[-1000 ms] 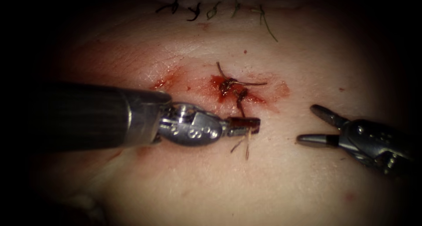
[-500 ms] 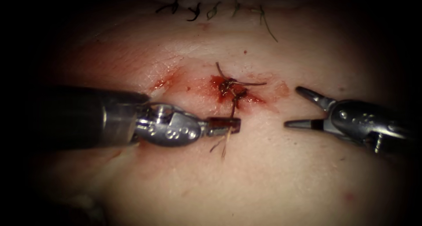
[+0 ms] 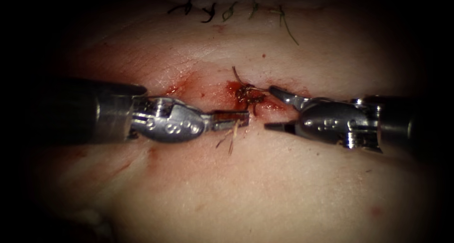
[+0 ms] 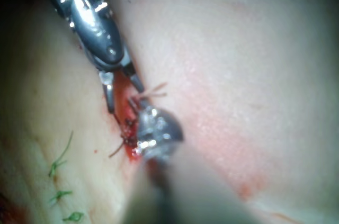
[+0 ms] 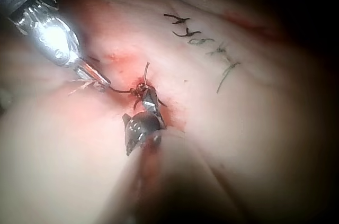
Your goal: Wound Closure
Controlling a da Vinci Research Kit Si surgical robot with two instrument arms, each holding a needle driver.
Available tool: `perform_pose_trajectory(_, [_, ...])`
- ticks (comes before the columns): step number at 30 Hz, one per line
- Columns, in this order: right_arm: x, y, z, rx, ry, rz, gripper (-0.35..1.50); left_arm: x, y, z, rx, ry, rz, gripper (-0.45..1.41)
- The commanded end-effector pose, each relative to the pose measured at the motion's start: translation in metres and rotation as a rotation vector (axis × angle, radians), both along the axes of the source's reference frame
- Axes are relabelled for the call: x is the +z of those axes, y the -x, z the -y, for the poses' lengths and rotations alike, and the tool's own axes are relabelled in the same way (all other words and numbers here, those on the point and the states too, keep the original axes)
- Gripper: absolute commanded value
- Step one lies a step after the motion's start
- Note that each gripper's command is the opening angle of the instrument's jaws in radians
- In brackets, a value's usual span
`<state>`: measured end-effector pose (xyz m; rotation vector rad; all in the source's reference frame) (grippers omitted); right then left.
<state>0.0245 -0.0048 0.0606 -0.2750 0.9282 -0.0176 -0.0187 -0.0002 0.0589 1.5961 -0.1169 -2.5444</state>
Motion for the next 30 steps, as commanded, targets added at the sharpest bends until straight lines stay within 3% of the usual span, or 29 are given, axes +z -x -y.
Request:
perform_pose_trajectory(1, [0.0008,-0.0014,0.0007,-0.006,-0.003,-0.013,1.38,0.0006,0.0004,0.0003,0.005,-0.004,0.004,-0.45])
perform_pose_trajectory(7, [0.0013,-0.0038,0.0010,-0.033,0.026,-0.039,1.38,0.0005,-0.0001,0.0003,0.011,-0.038,0.023,-0.45])
perform_pose_trajectory(10, [0.0028,-0.0056,0.0011,-0.046,0.054,-0.041,1.40,0.0004,-0.0003,0.0004,0.012,-0.063,0.038,-0.45])
perform_pose_trajectory(30, [0.0024,-0.0087,0.0004,-0.035,0.118,-0.096,1.36,0.0004,-0.0011,-0.0001,0.024,-0.223,0.194,-0.45])
